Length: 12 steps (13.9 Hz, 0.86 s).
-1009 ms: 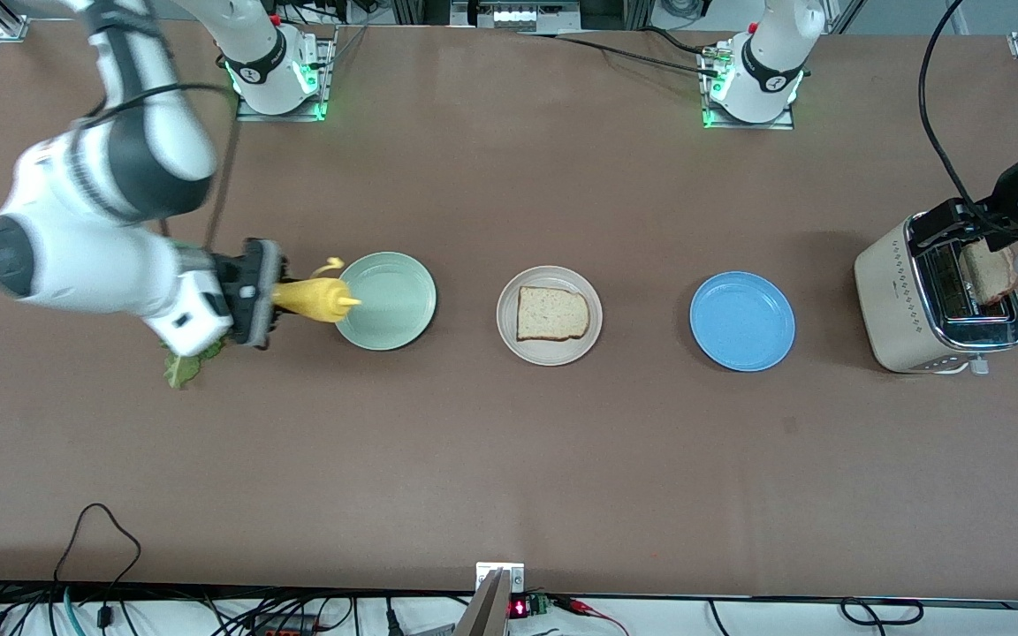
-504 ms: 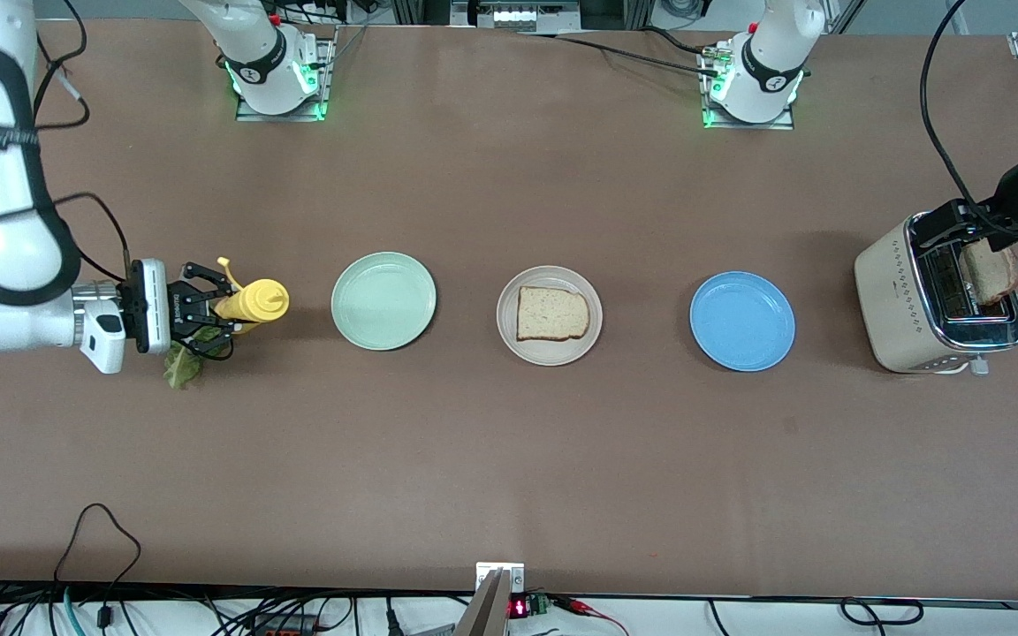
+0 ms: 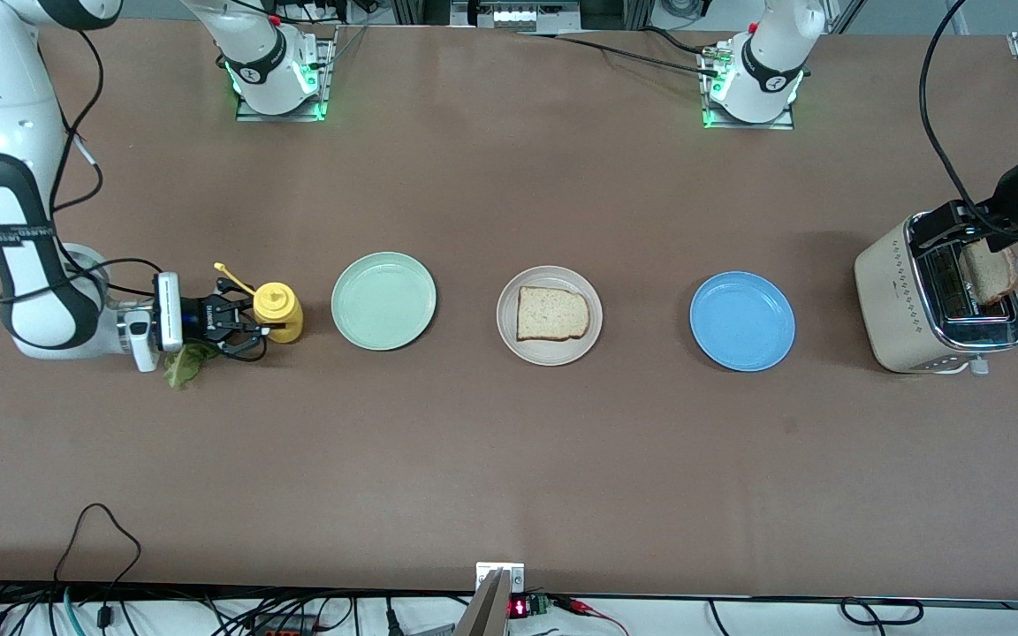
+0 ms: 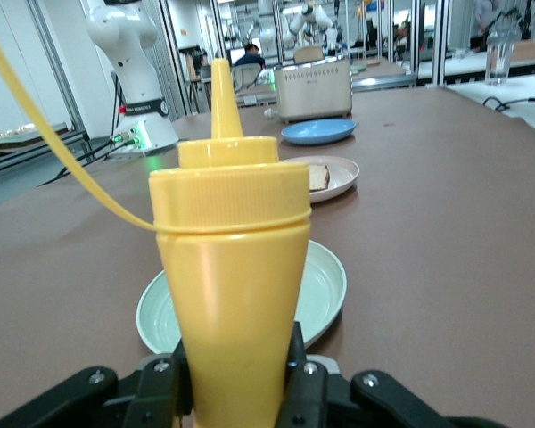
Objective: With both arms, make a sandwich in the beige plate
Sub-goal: 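Set the yellow bottle back down beside the lettuce with the right gripper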
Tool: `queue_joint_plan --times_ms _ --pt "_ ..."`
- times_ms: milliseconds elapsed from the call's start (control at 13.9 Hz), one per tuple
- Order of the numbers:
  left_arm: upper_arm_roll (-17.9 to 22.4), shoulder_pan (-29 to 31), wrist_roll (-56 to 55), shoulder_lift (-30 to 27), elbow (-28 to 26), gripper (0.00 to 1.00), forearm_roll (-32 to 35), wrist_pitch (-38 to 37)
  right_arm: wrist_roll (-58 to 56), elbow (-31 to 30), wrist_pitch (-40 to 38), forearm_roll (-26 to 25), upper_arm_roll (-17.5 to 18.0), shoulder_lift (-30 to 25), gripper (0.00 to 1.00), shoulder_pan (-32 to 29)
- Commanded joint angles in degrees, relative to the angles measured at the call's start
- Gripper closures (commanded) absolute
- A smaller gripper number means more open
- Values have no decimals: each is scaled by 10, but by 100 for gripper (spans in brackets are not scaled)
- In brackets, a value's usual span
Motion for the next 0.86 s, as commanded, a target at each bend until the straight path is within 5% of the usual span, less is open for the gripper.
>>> queue_joint_plan --times_ms 0,360,648,793 --pt "-3 2 0 2 5 0 2 -7 -31 7 -33 38 12 12 100 -16" --pt "-3 2 0 4 4 0 2 -10 -41 7 -44 55 12 28 98 -17" --pt "-3 3 0 5 3 0 2 -13 -41 8 -44 56 12 38 78 -17" --pt "-4 2 0 5 3 0 2 -17 -41 8 -45 56 12 39 57 -17"
